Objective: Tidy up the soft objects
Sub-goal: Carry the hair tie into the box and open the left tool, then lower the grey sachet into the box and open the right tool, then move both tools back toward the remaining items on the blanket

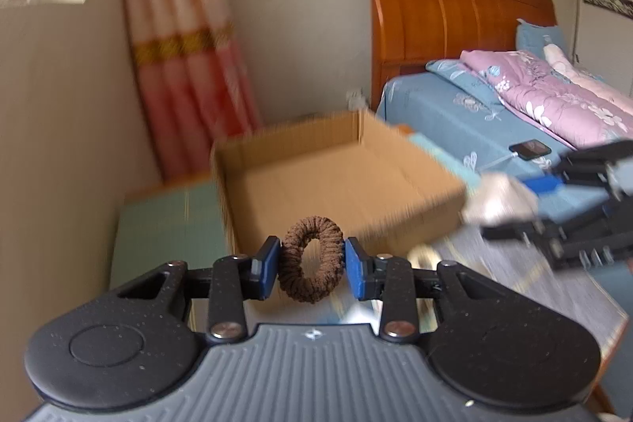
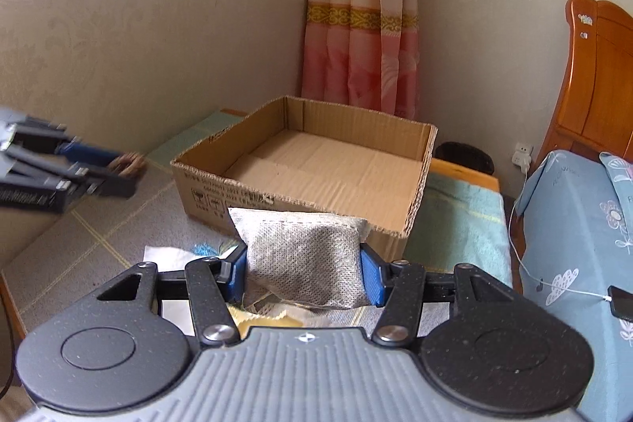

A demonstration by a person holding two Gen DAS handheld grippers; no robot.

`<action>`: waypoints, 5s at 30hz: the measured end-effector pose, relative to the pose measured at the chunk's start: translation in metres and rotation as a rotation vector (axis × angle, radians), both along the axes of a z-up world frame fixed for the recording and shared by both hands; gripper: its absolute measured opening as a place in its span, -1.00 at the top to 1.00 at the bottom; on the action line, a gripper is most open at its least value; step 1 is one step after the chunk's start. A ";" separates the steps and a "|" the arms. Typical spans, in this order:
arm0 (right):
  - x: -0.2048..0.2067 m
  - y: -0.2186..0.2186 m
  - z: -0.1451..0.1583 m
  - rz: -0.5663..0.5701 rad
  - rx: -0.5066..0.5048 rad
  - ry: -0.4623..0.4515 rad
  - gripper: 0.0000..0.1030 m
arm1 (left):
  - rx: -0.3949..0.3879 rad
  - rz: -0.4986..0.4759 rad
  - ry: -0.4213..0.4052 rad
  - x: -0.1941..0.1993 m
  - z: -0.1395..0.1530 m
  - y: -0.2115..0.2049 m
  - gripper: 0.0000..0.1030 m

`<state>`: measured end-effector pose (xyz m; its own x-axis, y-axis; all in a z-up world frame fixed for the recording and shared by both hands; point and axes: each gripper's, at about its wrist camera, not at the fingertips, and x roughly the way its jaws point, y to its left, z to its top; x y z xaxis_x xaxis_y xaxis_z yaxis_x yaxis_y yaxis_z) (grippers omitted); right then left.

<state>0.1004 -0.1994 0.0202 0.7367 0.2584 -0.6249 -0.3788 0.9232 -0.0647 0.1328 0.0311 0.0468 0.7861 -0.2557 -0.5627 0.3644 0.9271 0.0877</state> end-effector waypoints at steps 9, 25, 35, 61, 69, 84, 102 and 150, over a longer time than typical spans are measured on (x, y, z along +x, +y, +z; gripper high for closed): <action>0.005 -0.006 0.010 -0.049 0.014 -0.024 -0.17 | 0.060 0.007 0.011 0.111 0.011 -0.033 0.34; 0.016 -0.007 0.016 -0.085 0.003 -0.025 -0.17 | 0.001 0.096 -0.050 0.100 -0.004 -0.004 -0.96; 0.046 0.007 0.018 -0.086 -0.016 -0.012 -0.17 | 0.004 0.221 -0.024 0.013 -0.007 0.012 -0.99; 0.208 0.041 0.001 -0.235 -0.114 0.046 -0.87 | -0.027 0.381 0.040 -0.021 -0.046 0.060 -0.99; 0.168 0.043 0.009 -0.194 -0.164 0.025 -0.99 | -0.027 0.351 0.040 -0.032 -0.043 0.055 -0.99; 0.088 0.034 -0.015 -0.227 -0.118 0.031 -1.00 | -0.003 0.288 0.059 -0.051 -0.044 0.042 -0.99; -0.024 0.034 -0.071 -0.184 -0.147 0.058 -1.00 | 0.037 0.186 0.159 -0.044 -0.065 0.006 -0.99; -0.042 0.035 -0.088 -0.137 -0.156 0.072 -1.00 | -0.126 0.182 0.434 -0.047 -0.108 0.033 -0.99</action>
<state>0.0579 -0.1640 -0.0674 0.7099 0.0556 -0.7021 -0.2598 0.9472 -0.1877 0.0856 0.0645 -0.0614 0.5243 -0.2234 -0.8217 0.1739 0.9727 -0.1535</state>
